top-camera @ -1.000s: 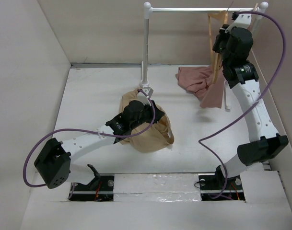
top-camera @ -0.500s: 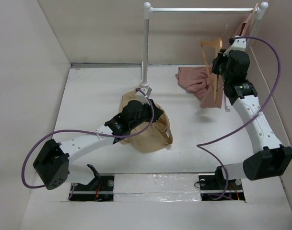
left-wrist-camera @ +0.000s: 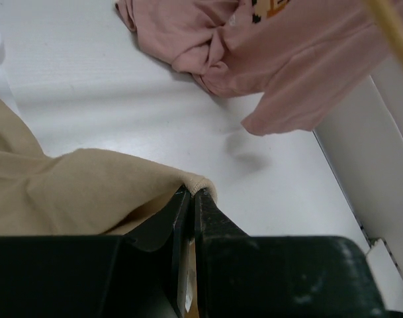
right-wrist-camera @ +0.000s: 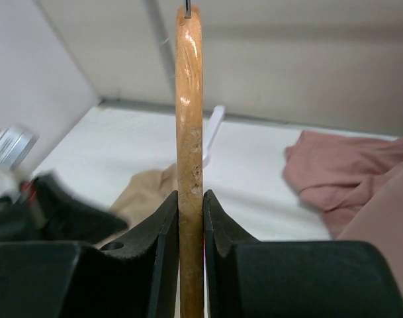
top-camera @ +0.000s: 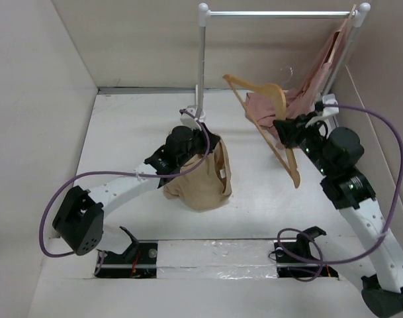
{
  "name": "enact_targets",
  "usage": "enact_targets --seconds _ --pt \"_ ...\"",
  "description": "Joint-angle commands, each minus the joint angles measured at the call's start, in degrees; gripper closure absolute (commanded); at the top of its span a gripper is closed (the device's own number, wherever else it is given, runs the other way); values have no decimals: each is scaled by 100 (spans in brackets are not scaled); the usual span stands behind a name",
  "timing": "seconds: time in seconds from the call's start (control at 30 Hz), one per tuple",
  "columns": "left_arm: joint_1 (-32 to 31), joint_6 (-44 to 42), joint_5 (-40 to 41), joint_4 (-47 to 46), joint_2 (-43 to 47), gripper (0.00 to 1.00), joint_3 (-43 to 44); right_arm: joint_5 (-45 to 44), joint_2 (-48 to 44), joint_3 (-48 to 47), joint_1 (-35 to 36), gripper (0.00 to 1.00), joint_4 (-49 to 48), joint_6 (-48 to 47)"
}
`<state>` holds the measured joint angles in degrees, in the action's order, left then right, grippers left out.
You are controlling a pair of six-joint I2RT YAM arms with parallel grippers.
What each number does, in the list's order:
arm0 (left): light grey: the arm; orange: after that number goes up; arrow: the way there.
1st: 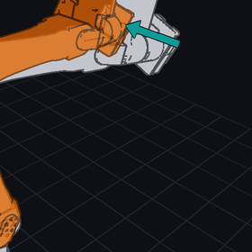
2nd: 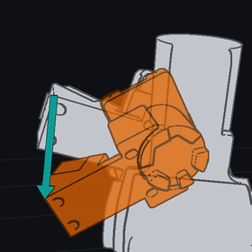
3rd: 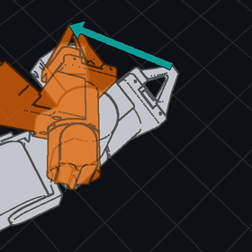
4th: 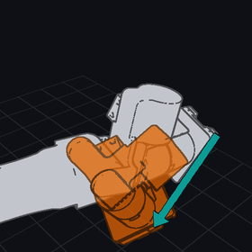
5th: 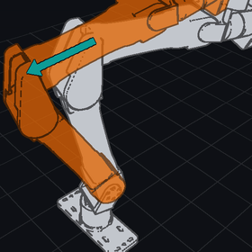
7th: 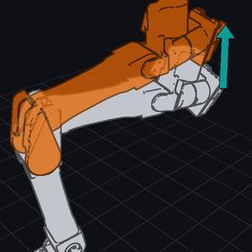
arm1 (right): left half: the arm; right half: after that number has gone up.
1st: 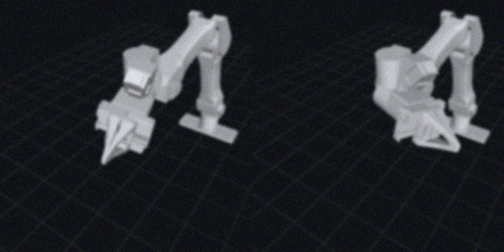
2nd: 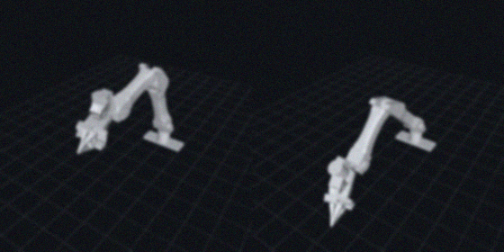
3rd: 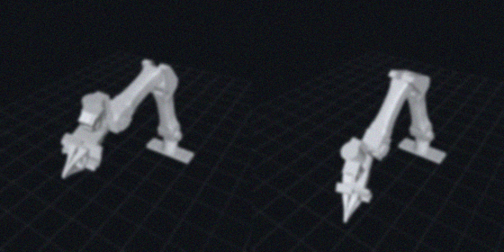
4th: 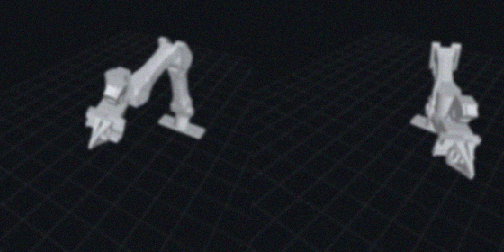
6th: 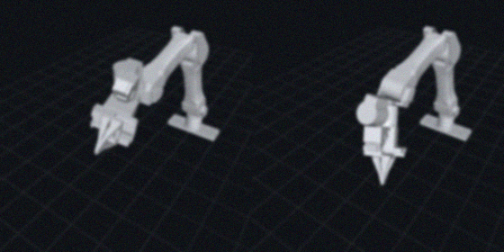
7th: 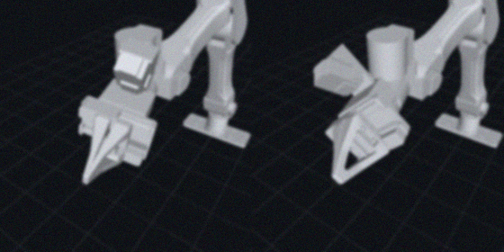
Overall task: Place the t-shirt on the hanger
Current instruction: Pick up the hanger from the clothesline, then place the T-shirt on the hanger.
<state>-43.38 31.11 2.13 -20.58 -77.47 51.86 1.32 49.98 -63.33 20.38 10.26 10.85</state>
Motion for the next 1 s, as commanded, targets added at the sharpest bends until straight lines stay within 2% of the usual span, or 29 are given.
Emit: enact_targets --seconds 0.0,0.2,0.4,0.5,0.73,0.97 --pt "215 -167 77 -386 -153 100 456 8 -724 443 317 100 482 171" --pt "690 -220 -178 -360 -496 100 887 175 -2263 603 625 100 2012 461" --pt "979 -272 -731 -220 -996 100 1484 913 -2405 295 678 100 2805 347" --pt "980 -334 -749 -183 -1033 100 1626 1273 -2387 426 678 100 2745 374" --pt "980 -299 -714 -95 -743 100 1416 993 -2396 866 678 100 2375 321" --pt "787 -395 -521 89 -480 100 1310 1099 -2106 1165 678 100 1953 242"
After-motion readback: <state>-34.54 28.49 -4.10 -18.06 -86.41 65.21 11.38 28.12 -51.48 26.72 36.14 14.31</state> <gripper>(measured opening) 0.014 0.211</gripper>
